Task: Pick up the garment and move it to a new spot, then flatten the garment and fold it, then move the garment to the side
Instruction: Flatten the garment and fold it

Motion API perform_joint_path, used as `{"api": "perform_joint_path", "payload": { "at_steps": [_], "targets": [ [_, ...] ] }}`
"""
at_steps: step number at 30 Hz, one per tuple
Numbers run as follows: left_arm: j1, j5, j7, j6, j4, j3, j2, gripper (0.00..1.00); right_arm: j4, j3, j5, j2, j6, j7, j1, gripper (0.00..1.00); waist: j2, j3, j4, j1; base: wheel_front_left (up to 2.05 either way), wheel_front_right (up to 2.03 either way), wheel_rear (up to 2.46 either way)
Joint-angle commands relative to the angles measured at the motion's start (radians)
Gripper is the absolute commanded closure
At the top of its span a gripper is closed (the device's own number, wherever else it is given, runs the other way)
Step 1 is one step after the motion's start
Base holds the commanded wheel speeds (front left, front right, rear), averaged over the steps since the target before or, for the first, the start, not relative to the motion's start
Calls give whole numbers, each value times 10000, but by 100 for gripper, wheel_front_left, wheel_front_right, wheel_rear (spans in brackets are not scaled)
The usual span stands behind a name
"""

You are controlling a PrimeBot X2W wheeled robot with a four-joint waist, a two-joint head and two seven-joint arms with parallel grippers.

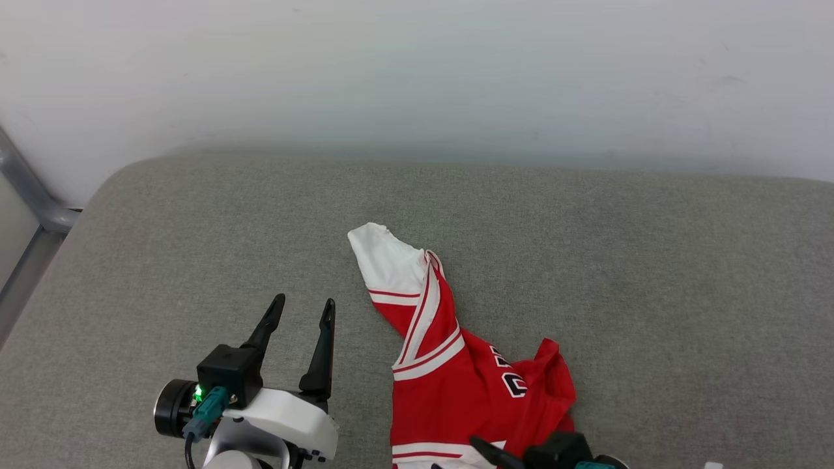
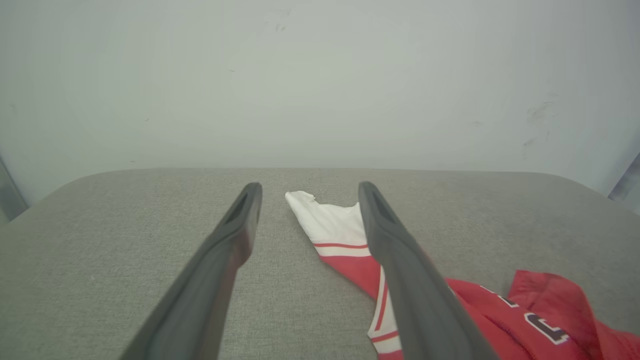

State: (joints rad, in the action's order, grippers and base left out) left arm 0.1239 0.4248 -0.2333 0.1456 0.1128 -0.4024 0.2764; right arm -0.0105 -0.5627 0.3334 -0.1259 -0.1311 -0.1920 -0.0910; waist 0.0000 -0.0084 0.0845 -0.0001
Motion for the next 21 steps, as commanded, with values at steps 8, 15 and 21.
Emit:
{"api": "perform_joint_path", "payload": {
  "at_steps": [8,15,21],
  "targets": [
    [-184,2,-64,160,-164,58,147,0,305,1232,-129,288,7,482,-124,0,0,-21,-19,1,0,0,0],
    [-232,38,13,233,-304,54,211,0,321,2193,-361,-131,5,-1710,191,0,0,52,-69,1,0,0,0],
    [77,6,-7,236,-385,-5,151,0,519,1634,-103,-813,5,-3820,912,0,0,479,133,1,0,0,0]
  ]
}}
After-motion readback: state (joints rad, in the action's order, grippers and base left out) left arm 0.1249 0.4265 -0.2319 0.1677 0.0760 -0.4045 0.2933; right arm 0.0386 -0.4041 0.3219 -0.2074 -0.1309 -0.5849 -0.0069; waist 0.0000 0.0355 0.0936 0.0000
